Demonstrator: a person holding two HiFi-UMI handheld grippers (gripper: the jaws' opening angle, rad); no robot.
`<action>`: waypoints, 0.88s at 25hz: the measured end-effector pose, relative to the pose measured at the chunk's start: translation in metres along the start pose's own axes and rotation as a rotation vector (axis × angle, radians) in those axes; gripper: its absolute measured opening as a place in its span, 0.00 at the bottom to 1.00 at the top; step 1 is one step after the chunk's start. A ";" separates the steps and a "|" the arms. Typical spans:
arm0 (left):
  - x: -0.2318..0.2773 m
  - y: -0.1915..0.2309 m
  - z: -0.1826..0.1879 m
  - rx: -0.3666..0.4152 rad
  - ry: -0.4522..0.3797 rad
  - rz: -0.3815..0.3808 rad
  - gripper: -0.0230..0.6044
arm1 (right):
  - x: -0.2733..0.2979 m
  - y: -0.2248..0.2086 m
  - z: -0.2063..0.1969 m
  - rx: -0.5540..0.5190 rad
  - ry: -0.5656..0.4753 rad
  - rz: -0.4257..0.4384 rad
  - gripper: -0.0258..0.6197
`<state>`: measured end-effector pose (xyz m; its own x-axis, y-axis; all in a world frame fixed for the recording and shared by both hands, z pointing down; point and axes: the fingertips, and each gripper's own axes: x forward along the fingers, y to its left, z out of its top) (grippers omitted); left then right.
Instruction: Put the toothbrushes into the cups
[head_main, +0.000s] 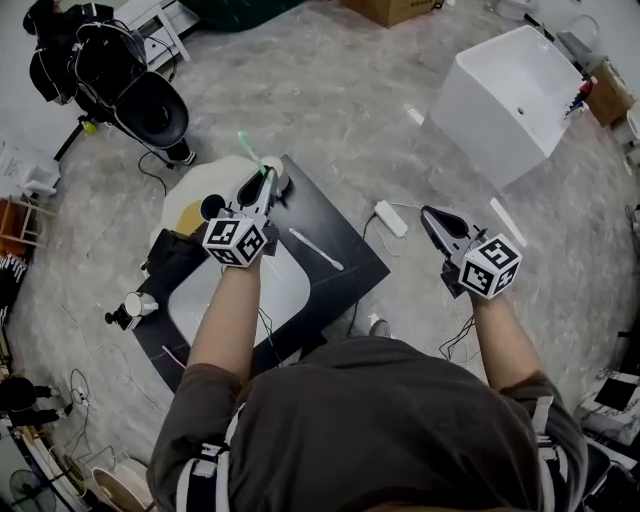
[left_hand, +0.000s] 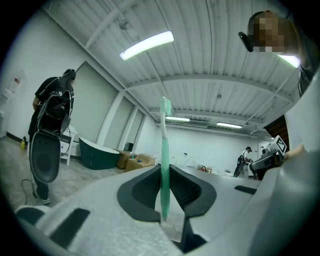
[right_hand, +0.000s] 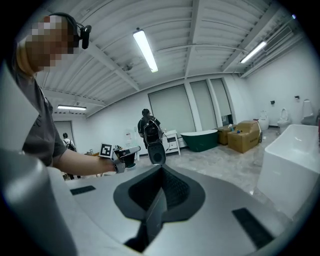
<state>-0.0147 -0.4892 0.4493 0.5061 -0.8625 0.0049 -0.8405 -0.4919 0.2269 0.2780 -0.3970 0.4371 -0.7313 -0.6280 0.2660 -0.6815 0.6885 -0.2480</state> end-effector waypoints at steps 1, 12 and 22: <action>0.007 0.010 -0.007 0.001 -0.002 0.007 0.11 | 0.007 -0.001 -0.004 0.003 0.005 -0.001 0.03; 0.049 0.077 -0.066 0.056 0.017 0.067 0.11 | 0.072 -0.024 -0.024 0.031 0.016 0.022 0.03; 0.050 0.090 -0.090 0.102 0.035 0.096 0.11 | 0.085 -0.018 -0.035 0.043 0.014 0.056 0.03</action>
<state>-0.0477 -0.5658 0.5579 0.4270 -0.9025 0.0562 -0.9000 -0.4181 0.1236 0.2294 -0.4501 0.4963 -0.7682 -0.5835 0.2636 -0.6402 0.7062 -0.3025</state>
